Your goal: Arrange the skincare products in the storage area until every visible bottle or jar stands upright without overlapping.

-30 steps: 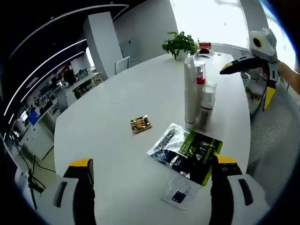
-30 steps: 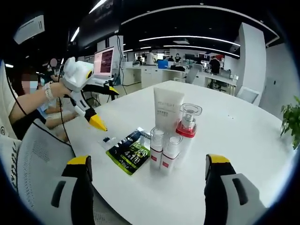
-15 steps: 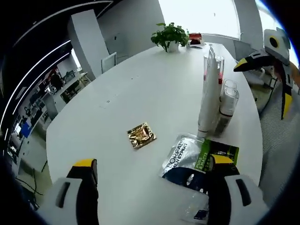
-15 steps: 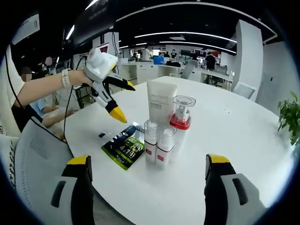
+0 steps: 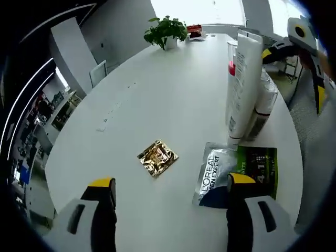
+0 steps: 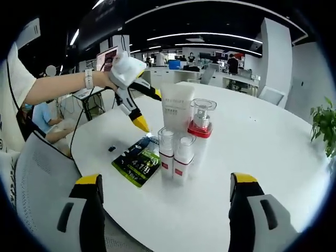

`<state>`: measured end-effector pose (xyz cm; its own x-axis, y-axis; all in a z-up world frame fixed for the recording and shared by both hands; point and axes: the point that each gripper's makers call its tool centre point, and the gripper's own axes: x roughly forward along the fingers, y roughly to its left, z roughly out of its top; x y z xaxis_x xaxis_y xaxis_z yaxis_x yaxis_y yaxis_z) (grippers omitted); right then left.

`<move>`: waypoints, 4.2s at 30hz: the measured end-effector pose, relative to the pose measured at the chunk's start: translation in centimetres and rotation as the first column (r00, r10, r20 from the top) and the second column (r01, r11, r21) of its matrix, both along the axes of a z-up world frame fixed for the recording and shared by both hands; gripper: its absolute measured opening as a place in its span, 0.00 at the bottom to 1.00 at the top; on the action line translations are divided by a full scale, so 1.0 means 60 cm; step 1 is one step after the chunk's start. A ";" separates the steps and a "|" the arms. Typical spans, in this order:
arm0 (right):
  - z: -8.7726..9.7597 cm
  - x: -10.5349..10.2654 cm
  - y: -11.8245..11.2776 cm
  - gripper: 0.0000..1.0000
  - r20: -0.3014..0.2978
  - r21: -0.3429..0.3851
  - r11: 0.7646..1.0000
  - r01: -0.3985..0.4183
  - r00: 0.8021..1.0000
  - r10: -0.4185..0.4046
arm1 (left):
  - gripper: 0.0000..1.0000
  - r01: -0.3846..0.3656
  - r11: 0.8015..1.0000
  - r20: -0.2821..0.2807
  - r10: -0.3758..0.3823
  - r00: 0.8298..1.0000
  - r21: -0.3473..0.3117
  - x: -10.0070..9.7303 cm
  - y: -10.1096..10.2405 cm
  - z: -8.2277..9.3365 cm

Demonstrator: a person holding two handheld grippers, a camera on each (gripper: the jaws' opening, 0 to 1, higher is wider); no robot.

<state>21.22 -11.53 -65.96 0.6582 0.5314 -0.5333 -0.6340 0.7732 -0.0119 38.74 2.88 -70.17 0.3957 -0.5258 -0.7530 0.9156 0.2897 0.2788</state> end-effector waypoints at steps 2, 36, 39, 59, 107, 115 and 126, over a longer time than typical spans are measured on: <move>-0.002 0.001 0.000 1.00 -0.003 -0.001 1.000 0.001 1.000 -0.001 | 0.72 0.028 0.999 0.005 -0.028 1.000 0.023 0.007 -0.002 -0.005; -0.045 -0.022 -0.035 1.00 -0.094 -0.011 0.994 0.110 0.989 -0.111 | 0.59 0.503 0.835 -0.150 -0.480 0.864 0.222 0.067 -0.067 -0.078; -0.047 -0.023 -0.035 1.00 -0.098 -0.011 0.993 0.114 0.989 -0.114 | 0.57 0.533 0.809 -0.184 -0.501 0.846 0.248 0.066 -0.067 -0.084; -0.058 -0.027 -0.044 1.00 -0.131 -0.016 0.989 0.148 0.980 -0.149 | 0.52 0.628 0.730 -0.338 -0.539 0.772 0.271 0.094 -0.070 -0.115; -0.037 -0.023 0.003 1.00 -0.087 -0.021 0.999 0.032 0.996 -0.034 | 0.32 0.167 0.903 -0.341 -0.024 0.940 0.397 0.010 0.125 -0.106; -0.032 -0.024 0.009 1.00 -0.075 -0.020 1.000 0.009 0.997 -0.011 | 0.32 0.022 0.926 -0.342 0.116 0.933 0.376 -0.033 0.167 -0.105; -0.025 -0.034 0.012 1.00 -0.063 -0.025 1.000 -0.013 0.998 0.012 | 0.33 -0.200 0.924 -0.290 0.299 0.909 0.327 -0.079 0.175 -0.087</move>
